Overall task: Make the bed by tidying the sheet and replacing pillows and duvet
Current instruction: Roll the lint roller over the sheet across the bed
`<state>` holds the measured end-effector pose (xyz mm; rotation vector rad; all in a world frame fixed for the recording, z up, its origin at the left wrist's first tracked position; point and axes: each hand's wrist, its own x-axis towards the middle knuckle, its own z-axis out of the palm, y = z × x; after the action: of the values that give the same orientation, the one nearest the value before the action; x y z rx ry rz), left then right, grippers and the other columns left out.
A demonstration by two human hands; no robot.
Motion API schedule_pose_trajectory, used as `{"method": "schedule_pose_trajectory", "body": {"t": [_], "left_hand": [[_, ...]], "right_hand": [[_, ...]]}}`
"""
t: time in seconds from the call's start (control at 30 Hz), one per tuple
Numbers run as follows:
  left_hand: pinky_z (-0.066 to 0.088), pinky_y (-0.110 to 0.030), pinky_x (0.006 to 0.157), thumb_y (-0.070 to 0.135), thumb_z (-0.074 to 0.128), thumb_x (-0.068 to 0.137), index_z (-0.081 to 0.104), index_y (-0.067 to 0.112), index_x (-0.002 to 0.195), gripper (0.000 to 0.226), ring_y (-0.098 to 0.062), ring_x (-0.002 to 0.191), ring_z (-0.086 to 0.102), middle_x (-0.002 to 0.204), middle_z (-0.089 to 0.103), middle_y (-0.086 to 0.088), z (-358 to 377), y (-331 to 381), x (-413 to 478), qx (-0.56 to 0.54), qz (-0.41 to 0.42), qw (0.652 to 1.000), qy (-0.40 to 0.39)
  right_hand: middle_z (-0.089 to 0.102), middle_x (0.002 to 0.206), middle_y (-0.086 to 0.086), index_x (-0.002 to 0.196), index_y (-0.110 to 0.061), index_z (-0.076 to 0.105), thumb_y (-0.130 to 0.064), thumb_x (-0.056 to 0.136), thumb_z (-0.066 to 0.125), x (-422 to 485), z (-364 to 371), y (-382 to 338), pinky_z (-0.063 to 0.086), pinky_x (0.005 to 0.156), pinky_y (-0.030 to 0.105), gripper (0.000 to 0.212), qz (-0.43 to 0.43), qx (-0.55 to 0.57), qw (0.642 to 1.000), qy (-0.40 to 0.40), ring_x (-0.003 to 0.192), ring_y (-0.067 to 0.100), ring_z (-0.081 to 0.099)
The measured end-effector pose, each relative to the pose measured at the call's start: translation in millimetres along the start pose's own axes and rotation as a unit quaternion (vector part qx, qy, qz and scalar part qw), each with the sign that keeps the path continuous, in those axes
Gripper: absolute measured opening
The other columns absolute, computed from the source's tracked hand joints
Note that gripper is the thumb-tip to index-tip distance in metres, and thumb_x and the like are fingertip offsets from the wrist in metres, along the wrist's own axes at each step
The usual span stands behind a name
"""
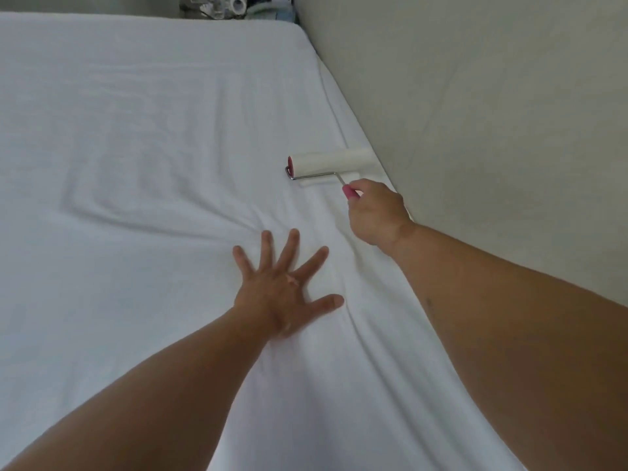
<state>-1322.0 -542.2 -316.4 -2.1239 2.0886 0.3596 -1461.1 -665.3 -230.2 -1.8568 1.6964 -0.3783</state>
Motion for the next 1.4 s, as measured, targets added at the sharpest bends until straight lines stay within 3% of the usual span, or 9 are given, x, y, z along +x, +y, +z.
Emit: {"method": "schedule_pose_trajectory", "body": {"t": [0.1,0.33,0.53,0.6,0.7,0.83,1.07,1.23,1.4], "left_hand": [[-0.011,-0.077,0.107,0.100,-0.003,0.068,-0.026,0.059,0.146,0.091,-0.041,0.147,-0.032,0.163,-0.033,0.003,4.4,-3.2,2.4,0.002,0.001,1.000,-0.005],[-0.011,-0.074,0.110,0.102,0.003,0.068,-0.021,0.061,0.147,0.092,-0.037,0.150,-0.026,0.165,-0.026,0.005,-0.9,-7.6,1.0,-0.026,0.009,1.000,-0.015],[0.005,-0.052,0.123,0.091,-0.003,0.076,-0.002,0.039,0.160,0.099,-0.019,0.156,-0.003,0.170,-0.004,0.008,-11.2,-36.3,-21.8,0.000,0.036,0.998,0.051],[-0.001,-0.054,0.123,0.088,-0.005,0.078,-0.007,0.033,0.160,0.099,-0.020,0.155,-0.011,0.169,-0.010,0.002,-11.1,-35.2,-22.6,-0.007,-0.015,0.998,0.061],[-0.009,-0.065,0.117,0.090,-0.007,0.078,-0.017,0.033,0.158,0.099,-0.027,0.152,-0.024,0.167,-0.023,-0.002,-6.5,-22.5,-13.4,-0.010,-0.061,0.997,0.040],[-0.009,-0.069,0.115,0.091,-0.010,0.077,-0.023,0.032,0.156,0.100,-0.029,0.151,-0.028,0.165,-0.027,-0.004,4.8,-20.3,-8.2,0.007,-0.065,0.998,0.028],[-0.007,-0.068,0.116,0.092,-0.009,0.076,-0.025,0.032,0.156,0.101,-0.028,0.151,-0.028,0.165,-0.027,-0.003,13.8,-24.4,-3.9,0.005,-0.068,0.997,0.034],[-0.007,-0.068,0.117,0.093,-0.009,0.075,-0.023,0.033,0.156,0.102,-0.027,0.152,-0.026,0.166,-0.026,-0.002,16.5,-27.8,-0.5,0.002,-0.064,0.997,0.031],[-0.005,-0.068,0.117,0.093,-0.005,0.075,-0.020,0.032,0.157,0.103,-0.028,0.152,-0.023,0.167,-0.023,-0.002,10.4,-26.8,-3.3,-0.008,-0.061,0.998,0.025]], "right_hand": [[0.057,0.136,-0.001,0.132,-0.029,0.058,-0.017,0.099,0.045,6.1,7.7,6.8,0.041,0.082,0.024,0.037,0.012,-0.011,1.000,0.004,0.113,0.024,0.058],[0.063,0.131,-0.001,0.133,-0.035,0.058,-0.025,0.102,0.043,-50.5,5.2,46.8,0.048,0.085,0.028,0.036,0.025,-0.035,0.999,0.020,0.112,0.025,0.061],[0.067,0.127,-0.011,0.138,-0.044,0.052,-0.041,0.105,0.038,-150.6,1.5,94.0,0.051,0.099,0.035,0.036,0.042,-0.040,0.998,0.025,0.116,0.018,0.063],[0.067,0.127,-0.014,0.138,-0.044,0.053,-0.041,0.104,0.040,-175.9,-8.7,99.4,0.049,0.101,0.030,0.037,0.048,-0.041,0.998,0.021,0.118,0.014,0.063],[0.067,0.127,-0.017,0.136,-0.042,0.058,-0.031,0.102,0.050,-190.0,-42.4,86.0,0.040,0.092,0.012,0.037,0.048,-0.060,0.997,0.013,0.117,0.009,0.062],[0.068,0.126,-0.011,0.133,-0.042,0.060,-0.034,0.103,0.047,-137.7,-63.5,44.5,0.039,0.083,0.017,0.033,0.011,-0.067,0.997,0.029,0.114,0.018,0.062],[0.061,0.129,0.006,0.125,-0.025,0.063,-0.021,0.098,0.048,-0.4,-29.9,16.3,0.041,0.081,0.023,0.032,0.059,-0.082,0.995,0.008,0.115,0.028,0.059],[0.066,0.127,0.000,0.131,-0.032,0.060,-0.022,0.102,0.043,-82.2,-18.7,61.4,0.046,0.087,0.027,0.035,0.065,-0.057,0.996,0.015,0.114,0.027,0.060],[0.067,0.125,-0.019,0.138,-0.045,0.053,-0.035,0.104,0.042,-209.0,-19.7,119.8,0.045,0.096,0.018,0.037,0.074,-0.040,0.996,0.017,0.114,0.009,0.062]]}}
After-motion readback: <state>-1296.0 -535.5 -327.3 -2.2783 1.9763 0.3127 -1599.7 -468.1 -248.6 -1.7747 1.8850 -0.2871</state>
